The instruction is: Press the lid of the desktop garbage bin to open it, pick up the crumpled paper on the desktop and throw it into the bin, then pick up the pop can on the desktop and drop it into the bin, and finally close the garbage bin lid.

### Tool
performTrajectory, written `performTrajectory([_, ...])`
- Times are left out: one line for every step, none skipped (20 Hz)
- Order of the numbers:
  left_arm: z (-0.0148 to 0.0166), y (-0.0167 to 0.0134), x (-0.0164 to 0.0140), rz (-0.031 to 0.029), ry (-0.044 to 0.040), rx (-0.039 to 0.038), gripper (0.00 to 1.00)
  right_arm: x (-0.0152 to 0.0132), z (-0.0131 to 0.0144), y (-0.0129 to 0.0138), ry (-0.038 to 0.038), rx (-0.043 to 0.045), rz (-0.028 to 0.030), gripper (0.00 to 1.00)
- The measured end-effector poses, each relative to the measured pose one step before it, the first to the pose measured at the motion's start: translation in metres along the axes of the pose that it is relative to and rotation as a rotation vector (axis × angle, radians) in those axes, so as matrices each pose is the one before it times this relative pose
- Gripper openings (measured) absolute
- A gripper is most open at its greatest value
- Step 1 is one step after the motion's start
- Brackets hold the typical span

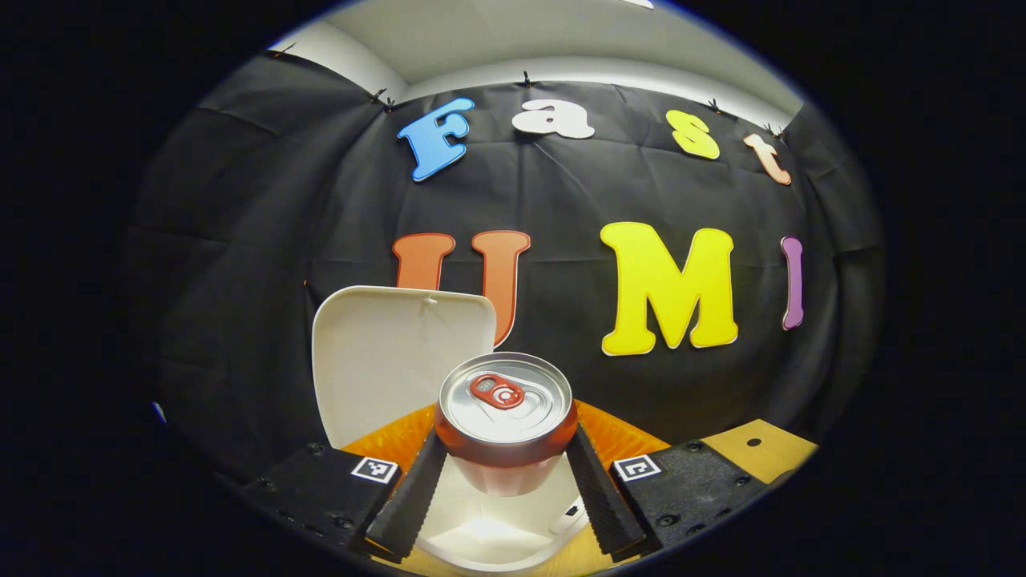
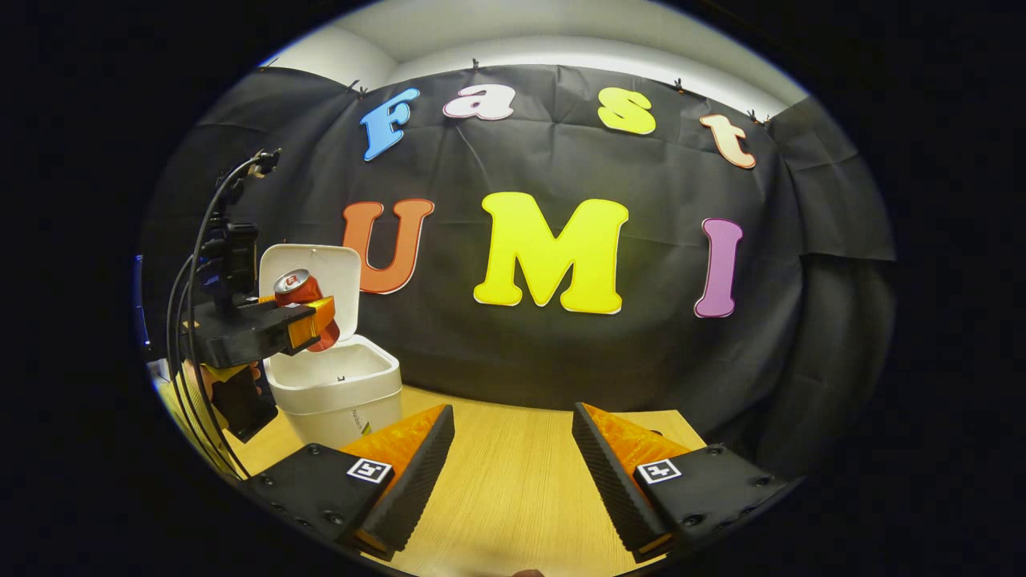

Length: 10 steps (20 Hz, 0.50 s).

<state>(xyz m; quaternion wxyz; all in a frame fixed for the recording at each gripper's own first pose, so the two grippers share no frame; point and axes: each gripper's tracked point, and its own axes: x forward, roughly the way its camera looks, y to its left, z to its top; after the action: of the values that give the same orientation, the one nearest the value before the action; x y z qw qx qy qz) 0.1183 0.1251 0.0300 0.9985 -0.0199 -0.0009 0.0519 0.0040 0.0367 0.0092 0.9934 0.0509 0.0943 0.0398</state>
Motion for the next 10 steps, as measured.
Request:
performTrajectory([-0.00167, 0.00149, 0.0018, 0.00722, 0.00655, -0.00146, 0.84, -0.00092, -0.00045, -0.00153, 0.00001, 0.00205, -0.0018, 0.94])
performTrajectory([-0.00179, 0.00124, -0.00042, 0.00378, 0.00738, 0.0001, 0.85, 0.00064, 0.00005, -0.00065, 0.00145, 0.00222, -0.00227, 0.94])
performTrajectory([-0.00042, 0.00147, 0.00002, 0.00535, 0.00213, -0.00167, 0.87, -0.00035, -0.00103, -0.00238, -0.00002, 0.00169, -0.00196, 0.95])
performTrajectory([0.00048, -0.00001, 0.0005, -0.00116, 0.00353, -0.00049, 0.9, -0.00068, 0.00019, -0.00093, 0.0006, 0.0014, -0.00183, 0.94])
performTrajectory([0.00232, -0.00039, -0.00118, -0.00214, -0.00085, -0.00347, 0.94, -0.00065, -0.00055, -0.00101, 0.00107, 0.00283, -0.00169, 0.94])
performTrajectory([0.0022, -0.00037, -0.00055, -0.00306, -0.00236, -0.00102, 0.95, -0.00069, -0.00028, -0.00101, 0.00003, 0.0029, 0.00042, 0.94])
performTrajectory([0.00269, -0.0008, -0.00099, -0.00435, -0.00553, -0.00039, 0.95, 0.00572, -0.00508, -0.00009, 0.00063, 0.00273, 0.00078, 0.94])
performTrajectory([0.00173, -0.0009, -0.00019, -0.00595, 0.00045, -0.00115, 0.95, -0.00048, 0.00025, -0.00065, -0.0022, 0.00119, 0.00137, 0.94])
performTrajectory([0.00253, -0.00073, -0.001, -0.00263, 0.00389, -0.00428, 0.95, 0.00023, 0.00019, -0.00079, -0.00194, 0.00045, 0.00082, 0.94])
performTrajectory([0.00229, -0.00019, -0.00079, -0.00032, 0.00492, -0.00494, 0.95, -0.00001, 0.00082, -0.00009, -0.00193, 0.00161, 0.00292, 0.94])
